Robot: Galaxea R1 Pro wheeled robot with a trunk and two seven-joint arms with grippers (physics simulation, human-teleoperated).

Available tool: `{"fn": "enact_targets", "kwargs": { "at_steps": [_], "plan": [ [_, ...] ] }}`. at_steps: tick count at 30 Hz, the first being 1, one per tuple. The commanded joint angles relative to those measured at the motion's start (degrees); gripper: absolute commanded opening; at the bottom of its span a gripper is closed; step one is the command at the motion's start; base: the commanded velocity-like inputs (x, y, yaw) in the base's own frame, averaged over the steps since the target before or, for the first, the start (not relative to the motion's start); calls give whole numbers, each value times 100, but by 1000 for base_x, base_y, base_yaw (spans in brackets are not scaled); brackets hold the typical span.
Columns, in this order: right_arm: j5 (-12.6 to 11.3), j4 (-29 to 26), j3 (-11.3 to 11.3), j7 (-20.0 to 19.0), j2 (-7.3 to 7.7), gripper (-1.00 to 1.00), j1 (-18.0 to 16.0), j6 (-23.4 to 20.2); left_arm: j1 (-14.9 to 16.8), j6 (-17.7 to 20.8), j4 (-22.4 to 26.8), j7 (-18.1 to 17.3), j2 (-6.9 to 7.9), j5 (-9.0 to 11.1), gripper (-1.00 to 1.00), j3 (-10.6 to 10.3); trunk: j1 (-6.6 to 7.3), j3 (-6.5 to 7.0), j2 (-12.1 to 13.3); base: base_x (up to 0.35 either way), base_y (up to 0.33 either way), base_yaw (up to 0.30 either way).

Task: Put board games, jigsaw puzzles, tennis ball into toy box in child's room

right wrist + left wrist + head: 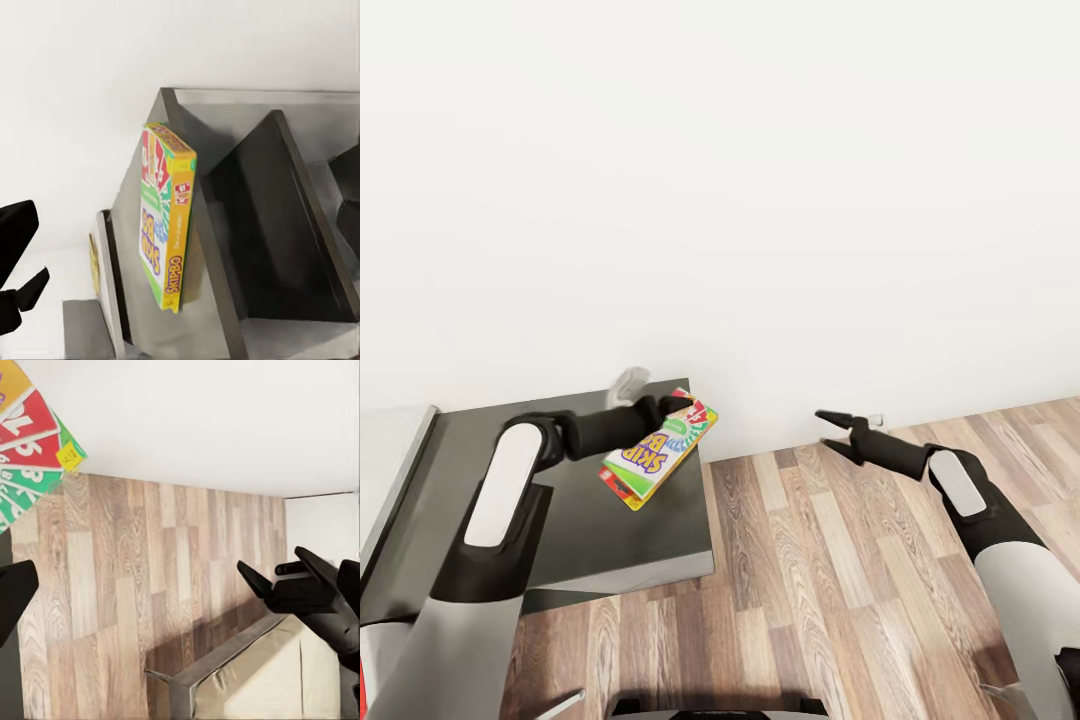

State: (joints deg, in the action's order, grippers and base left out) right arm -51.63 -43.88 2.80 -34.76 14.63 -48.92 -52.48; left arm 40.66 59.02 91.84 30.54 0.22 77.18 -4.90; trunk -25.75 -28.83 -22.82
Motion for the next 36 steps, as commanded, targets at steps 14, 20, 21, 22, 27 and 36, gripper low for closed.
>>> {"fn": "enact_targets", "kwargs": {
  "at_steps": [14,20,21,22,27,36],
  "plan": [
    [30,-356,5,-935,31,100,51,-27,-2,9,21,105,-143,438,100,-93,-113,-98,-210,0,0,0],
    [30,-582,5,-1030,40,100,156,-42,24,18,25,94,-187,513,100,-114,-245,-206,-451,0,0,0],
    [30,-616,4,-1043,40,100,176,-44,29,21,25,87,-191,526,100,-115,-267,-224,-491,0,0,0],
    [30,-616,4,-1043,40,100,176,-44,29,21,25,87,-191,526,100,-115,-289,-242,-531,0,0,0],
    [30,-707,0,-1074,49,100,217,-49,38,25,26,64,-180,632,100,-112,-399,-331,-731,0,0,0],
    [30,-926,-91,-1102,62,100,248,-57,54,28,26,65,-150,1129,100,-110,-596,-493,-1092,0,0,0]
  ]
}}
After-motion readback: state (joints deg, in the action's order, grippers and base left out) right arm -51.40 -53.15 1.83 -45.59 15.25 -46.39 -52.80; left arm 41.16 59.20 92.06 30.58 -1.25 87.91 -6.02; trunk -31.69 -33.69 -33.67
